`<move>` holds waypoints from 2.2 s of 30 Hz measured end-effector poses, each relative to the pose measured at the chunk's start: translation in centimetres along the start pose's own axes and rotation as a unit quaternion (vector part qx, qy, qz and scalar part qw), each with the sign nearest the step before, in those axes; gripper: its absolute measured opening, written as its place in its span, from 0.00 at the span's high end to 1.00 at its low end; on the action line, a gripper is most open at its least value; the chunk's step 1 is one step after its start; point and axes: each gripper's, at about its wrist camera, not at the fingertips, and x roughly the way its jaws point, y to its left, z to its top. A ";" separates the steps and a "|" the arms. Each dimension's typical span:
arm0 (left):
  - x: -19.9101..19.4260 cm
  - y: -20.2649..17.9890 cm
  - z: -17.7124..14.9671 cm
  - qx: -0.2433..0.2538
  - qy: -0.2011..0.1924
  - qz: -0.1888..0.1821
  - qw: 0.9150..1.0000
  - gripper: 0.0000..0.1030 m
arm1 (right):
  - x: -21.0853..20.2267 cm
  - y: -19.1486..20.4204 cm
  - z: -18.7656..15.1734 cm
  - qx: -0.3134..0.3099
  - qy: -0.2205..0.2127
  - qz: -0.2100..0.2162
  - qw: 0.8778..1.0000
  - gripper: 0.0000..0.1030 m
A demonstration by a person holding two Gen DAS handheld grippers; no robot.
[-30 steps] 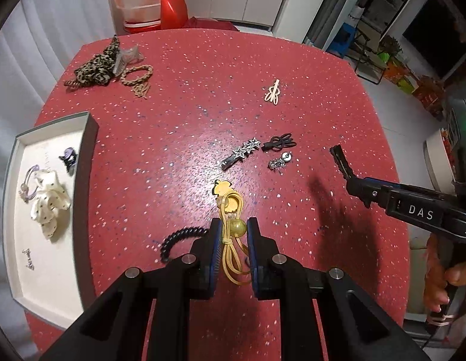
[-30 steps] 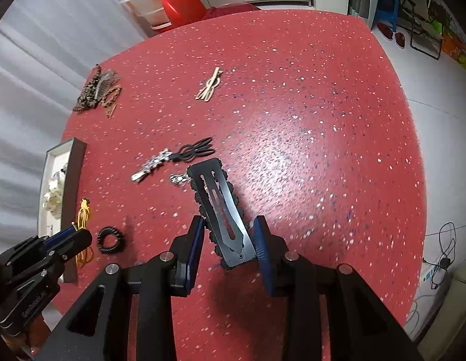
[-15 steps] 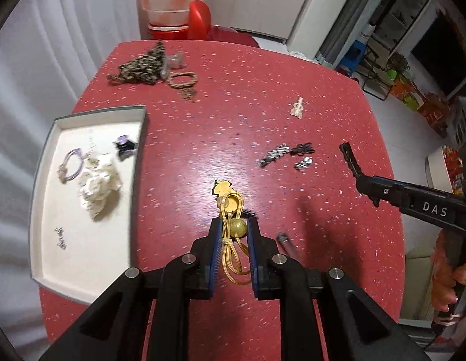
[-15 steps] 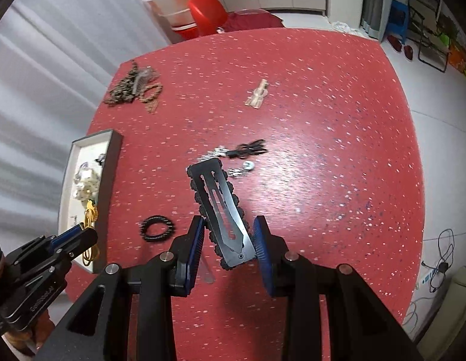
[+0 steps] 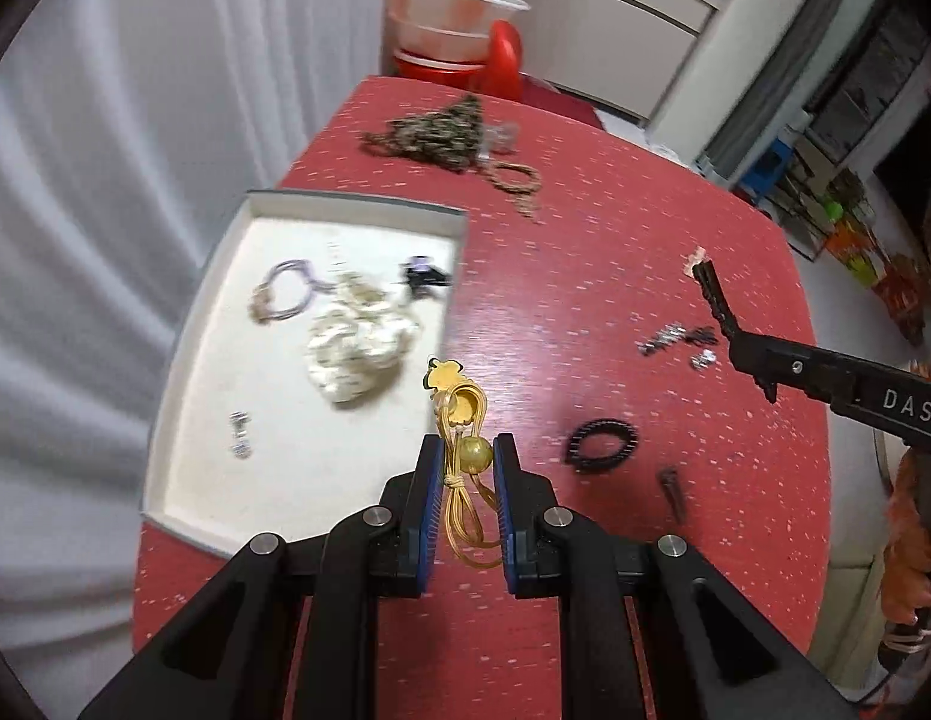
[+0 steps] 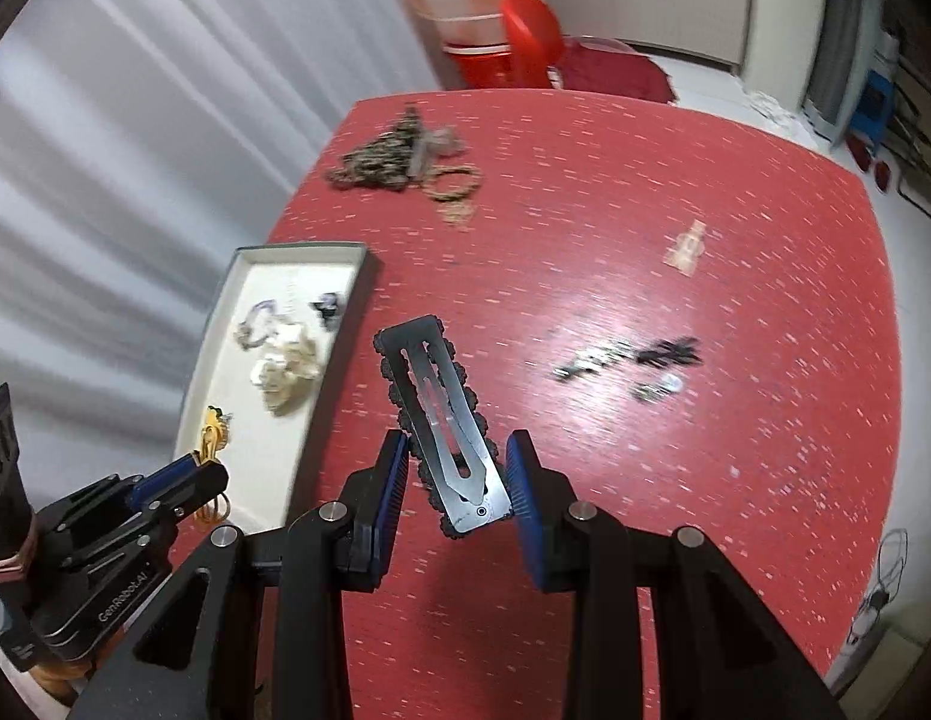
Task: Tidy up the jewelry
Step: 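Carry the snap clip and yellow hair tie in both grippers over the tray, then open the right gripper dropping the snap clip while the left releases the yellow tie into the tray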
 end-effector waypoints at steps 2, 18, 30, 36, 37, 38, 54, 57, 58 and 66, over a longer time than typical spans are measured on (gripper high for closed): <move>-0.1 1.3 -0.2 -0.011 -0.001 0.007 1.000 0.82 | 0.6 1.7 0.5 -0.013 0.003 0.006 1.000 0.64; 1.3 11.7 -2.7 -0.095 0.011 0.066 0.993 0.82 | 7.2 13.2 0.6 -0.088 0.048 0.055 0.993 0.64; 5.8 14.8 -3.8 -0.104 0.035 0.079 0.991 0.82 | 14.7 16.7 -1.5 -0.098 0.110 0.060 0.987 0.65; 8.2 14.9 -4.3 -0.097 0.046 0.081 0.991 0.82 | 17.5 16.4 -1.6 -0.089 0.126 0.043 0.987 0.65; 8.4 15.0 -4.4 -0.097 0.047 0.082 0.991 0.82 | 17.9 16.2 -1.6 -0.085 0.129 0.041 0.987 0.65; 8.7 15.1 -4.5 -0.099 0.049 0.083 0.990 0.82 | 18.2 16.2 -1.5 -0.083 0.131 0.040 0.987 0.65; 9.9 14.5 -4.5 -0.080 0.054 0.098 0.990 0.82 | 20.8 16.1 -1.9 -0.067 0.154 0.039 0.985 0.62; 10.0 14.4 -4.3 -0.080 0.055 0.099 0.990 0.82 | 20.2 15.6 -1.6 -0.060 0.149 0.045 0.986 0.49; 9.9 14.3 -4.4 -0.081 0.055 0.100 0.990 0.82 | 19.9 15.6 -1.5 -0.059 0.146 0.048 0.986 0.46; 9.1 13.8 -4.3 -0.086 0.045 0.115 0.989 0.14 | 16.1 14.4 -1.0 -0.046 0.119 0.060 0.990 0.45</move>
